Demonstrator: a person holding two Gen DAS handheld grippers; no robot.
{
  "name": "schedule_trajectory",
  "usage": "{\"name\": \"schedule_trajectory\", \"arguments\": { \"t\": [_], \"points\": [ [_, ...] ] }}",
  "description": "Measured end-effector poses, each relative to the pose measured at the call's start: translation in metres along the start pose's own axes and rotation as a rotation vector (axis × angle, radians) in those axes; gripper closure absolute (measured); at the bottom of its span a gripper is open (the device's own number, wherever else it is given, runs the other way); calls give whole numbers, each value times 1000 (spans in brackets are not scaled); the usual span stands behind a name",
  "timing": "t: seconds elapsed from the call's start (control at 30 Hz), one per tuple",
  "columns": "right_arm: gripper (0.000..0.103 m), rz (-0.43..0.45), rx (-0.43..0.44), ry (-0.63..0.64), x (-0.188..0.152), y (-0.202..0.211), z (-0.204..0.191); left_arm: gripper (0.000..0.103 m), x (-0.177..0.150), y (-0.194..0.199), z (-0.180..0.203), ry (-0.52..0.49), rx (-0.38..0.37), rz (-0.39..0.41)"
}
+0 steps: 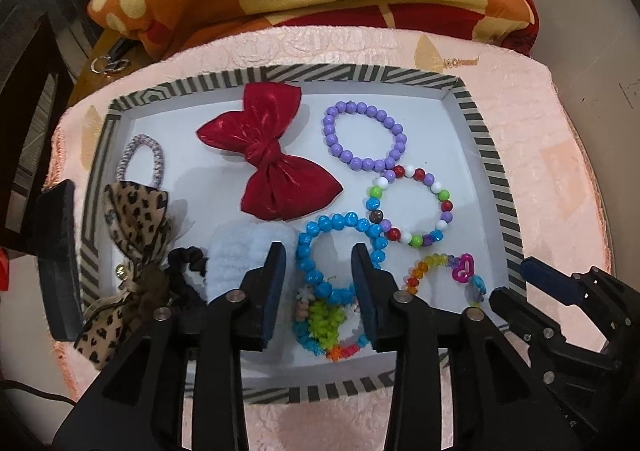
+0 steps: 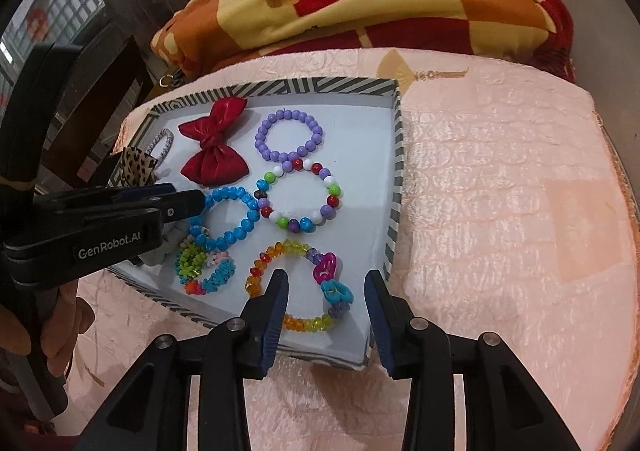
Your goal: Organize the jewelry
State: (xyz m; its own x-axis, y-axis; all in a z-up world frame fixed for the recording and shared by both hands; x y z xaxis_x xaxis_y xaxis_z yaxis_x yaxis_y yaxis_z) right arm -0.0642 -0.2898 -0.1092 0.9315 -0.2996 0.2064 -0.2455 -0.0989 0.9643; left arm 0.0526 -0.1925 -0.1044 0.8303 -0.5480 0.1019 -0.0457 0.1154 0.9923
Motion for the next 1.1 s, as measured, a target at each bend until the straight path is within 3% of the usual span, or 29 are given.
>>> {"name": "schedule_trajectory", "arguments": {
  "t": [0.4,0.6,0.8,1.1],
  "points": [
    [59,68,1,-45,0,19,-17,64,-27,35,-29,96,57,86],
    [46,111,2,-29,1,27,-39,64,-45,46,-44,143,79,109],
    [45,138,10,-21,-2,38,-58,64,-64,58,-55,180,83,127],
    [36,172,0,-7,-6,52,-77,64,-87,82,-68,225,102,181]
  ]
}}
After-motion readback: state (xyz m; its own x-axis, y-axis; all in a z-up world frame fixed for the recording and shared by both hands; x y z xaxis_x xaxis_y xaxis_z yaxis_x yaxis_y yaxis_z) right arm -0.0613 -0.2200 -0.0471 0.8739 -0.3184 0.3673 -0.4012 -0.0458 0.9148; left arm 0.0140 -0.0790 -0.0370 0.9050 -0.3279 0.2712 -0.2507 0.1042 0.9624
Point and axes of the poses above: each gripper's, at about its wrist camera, not at the fingertips, and y roughly against the way its jaws point, z to its right, x to its top, the point moved 10 cm from there along -y, roughly the way its jaws point, and after that the axes turned 15 degrees about -z, right-handed, at the moved point
